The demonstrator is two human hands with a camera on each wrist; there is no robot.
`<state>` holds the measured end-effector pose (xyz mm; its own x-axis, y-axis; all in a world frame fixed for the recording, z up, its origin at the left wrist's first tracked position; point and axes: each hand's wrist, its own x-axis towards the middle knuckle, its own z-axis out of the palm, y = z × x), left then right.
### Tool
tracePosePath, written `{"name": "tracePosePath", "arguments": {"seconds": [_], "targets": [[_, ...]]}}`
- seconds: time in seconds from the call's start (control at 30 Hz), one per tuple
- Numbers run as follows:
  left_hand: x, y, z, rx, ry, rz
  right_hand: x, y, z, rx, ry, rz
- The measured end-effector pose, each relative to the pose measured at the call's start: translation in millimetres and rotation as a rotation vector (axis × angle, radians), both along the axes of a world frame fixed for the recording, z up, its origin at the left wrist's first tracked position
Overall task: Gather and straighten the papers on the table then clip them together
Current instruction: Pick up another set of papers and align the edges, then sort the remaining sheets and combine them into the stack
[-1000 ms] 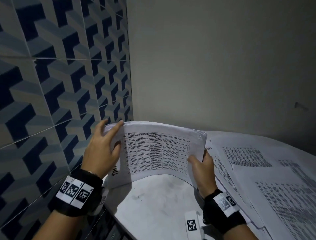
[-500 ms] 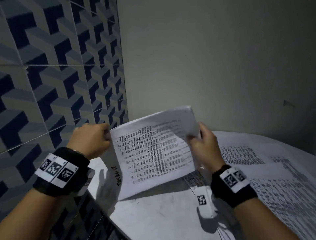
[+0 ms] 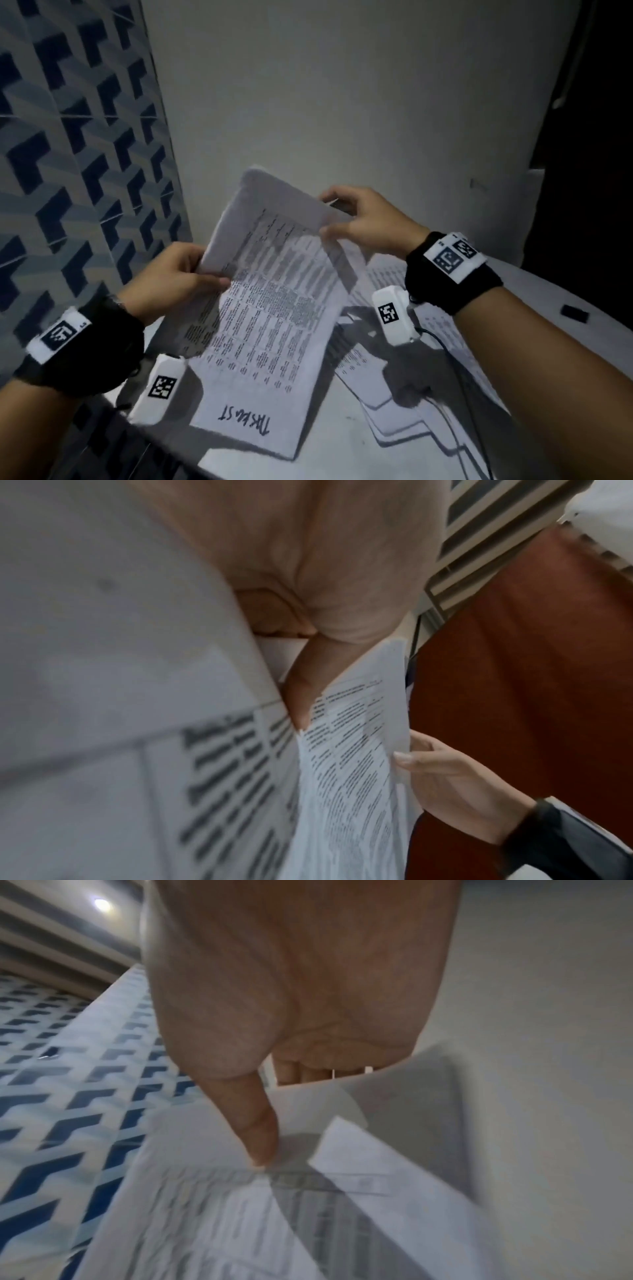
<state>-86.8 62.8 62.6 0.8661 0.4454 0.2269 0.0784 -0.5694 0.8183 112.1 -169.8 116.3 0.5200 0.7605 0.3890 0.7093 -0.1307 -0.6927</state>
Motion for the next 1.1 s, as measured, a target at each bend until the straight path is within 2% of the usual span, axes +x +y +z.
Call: {"name": "tracePosePath", "arguments": {"seconds": [0.07,0.13,0.23,0.3,0.4,0.5,0.6,0.67,0.77,0.93,1.1], "targets": [[6.1,4.2,-16.5,-0.115,-0.083,0.063,16.3,-24.5,-8.2,0.076,0.113,-0.088],[10.7,8.2,-30.3,-0.233,-0.17,0.119,40.9,-56.9,-20.7,0.117,0.197,-0.274],[21.9,16.0,-49.2,-0.405,-0.242,0.184,81.7,-113.1,-47.8,0.035,0.306,-0.556],[33.7,18.4,-60.9,-0.521,-0.279,0.193,104.5,-149.0,-67.6,-0.095,0.316,-0.707],[50.1,9.9,-73.4,-0.614,-0.279,0.174,124.4,-198.1,-102.1,-0.456,0.261,-0.862],[61.8,-0.2,-82.1,-0.672,-0.284,0.14,131.6,-232.0,-139.9,-0.656,0.392,-0.976],[70.1,-0.5,-90.4,-0.72,-0.274,0.116,127.2,-239.8,-159.3,-0.893,0.378,-0.984],[73.8,0.9,-94.7,-0.737,-0.282,0.107,118.7,-238.3,-156.4,-0.958,0.335,-0.942],[74.9,3.7,-98.8,-0.741,-0.272,0.1,120.0,-235.4,-150.8,-0.868,0.4,-0.933],[69.5,5.7,-101.7,-0.728,-0.231,0.116,132.8,-231.4,-147.6,-0.807,0.405,-0.971],[65.1,5.9,-99.7,-0.74,-0.227,0.109,134.1,-227.5,-124.7,-0.681,0.412,-0.955]]}}
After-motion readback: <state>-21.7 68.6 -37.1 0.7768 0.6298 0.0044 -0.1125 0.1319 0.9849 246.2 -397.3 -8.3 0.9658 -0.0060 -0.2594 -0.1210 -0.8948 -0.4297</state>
